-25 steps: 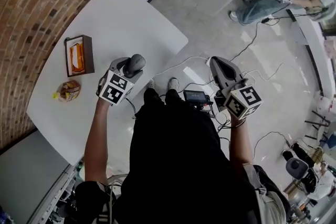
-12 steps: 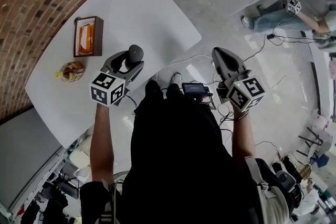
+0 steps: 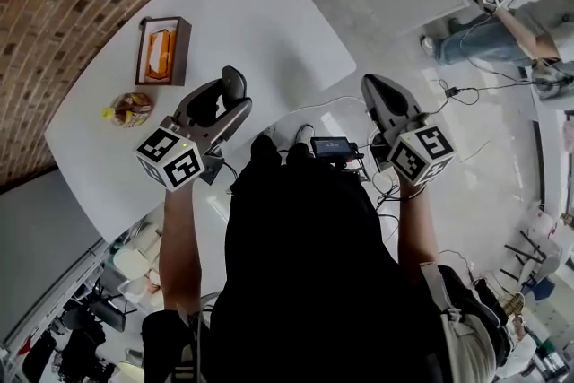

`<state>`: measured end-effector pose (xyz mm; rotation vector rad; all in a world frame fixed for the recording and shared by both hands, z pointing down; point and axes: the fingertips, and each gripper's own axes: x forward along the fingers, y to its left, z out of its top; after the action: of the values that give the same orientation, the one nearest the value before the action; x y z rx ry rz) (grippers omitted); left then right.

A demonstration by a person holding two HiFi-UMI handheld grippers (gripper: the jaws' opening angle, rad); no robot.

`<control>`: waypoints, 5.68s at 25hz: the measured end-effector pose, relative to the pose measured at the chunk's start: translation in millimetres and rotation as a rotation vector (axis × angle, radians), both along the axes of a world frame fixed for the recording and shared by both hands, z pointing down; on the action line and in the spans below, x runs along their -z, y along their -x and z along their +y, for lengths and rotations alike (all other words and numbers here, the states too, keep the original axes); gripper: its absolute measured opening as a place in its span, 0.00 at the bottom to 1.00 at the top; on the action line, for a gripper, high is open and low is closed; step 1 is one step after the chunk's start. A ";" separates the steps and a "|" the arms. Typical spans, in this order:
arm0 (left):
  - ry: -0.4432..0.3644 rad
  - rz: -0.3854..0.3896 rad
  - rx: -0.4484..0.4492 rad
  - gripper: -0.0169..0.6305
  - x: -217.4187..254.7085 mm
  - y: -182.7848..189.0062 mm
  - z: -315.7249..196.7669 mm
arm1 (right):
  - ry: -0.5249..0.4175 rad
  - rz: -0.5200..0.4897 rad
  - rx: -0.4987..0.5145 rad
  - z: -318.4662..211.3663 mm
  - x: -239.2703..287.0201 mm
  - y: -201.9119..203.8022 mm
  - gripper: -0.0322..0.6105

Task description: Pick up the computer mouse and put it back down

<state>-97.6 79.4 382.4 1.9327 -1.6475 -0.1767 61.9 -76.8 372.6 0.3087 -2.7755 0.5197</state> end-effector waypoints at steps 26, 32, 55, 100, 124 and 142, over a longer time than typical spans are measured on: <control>-0.029 0.023 -0.048 0.48 -3.0 27.4 -3.5 | -0.020 0.011 -0.059 8.0 9.3 24.7 0.08; 0.018 -0.012 -0.067 0.48 -17.5 37.4 -4.1 | -0.029 0.011 -0.081 10.5 12.2 30.9 0.08; 0.247 -0.105 -0.185 0.48 -121.1 67.9 -7.4 | -0.030 0.057 -0.241 40.4 1.0 29.5 0.08; 0.674 -0.403 -0.419 0.48 -291.9 87.5 -33.6 | -0.010 0.138 -0.573 48.7 -1.9 -52.6 0.08; 0.722 -0.448 -0.461 0.49 -304.7 85.3 -24.1 | 0.009 0.131 -0.604 53.2 -4.2 -60.5 0.08; 0.593 -0.410 -0.395 0.49 -255.1 84.7 -34.1 | 0.003 0.109 -0.595 50.8 -3.5 -60.8 0.08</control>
<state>-182.3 45.3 637.4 1.8307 -1.2986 0.8177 122.7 -26.0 376.1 1.1407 -2.5458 0.6126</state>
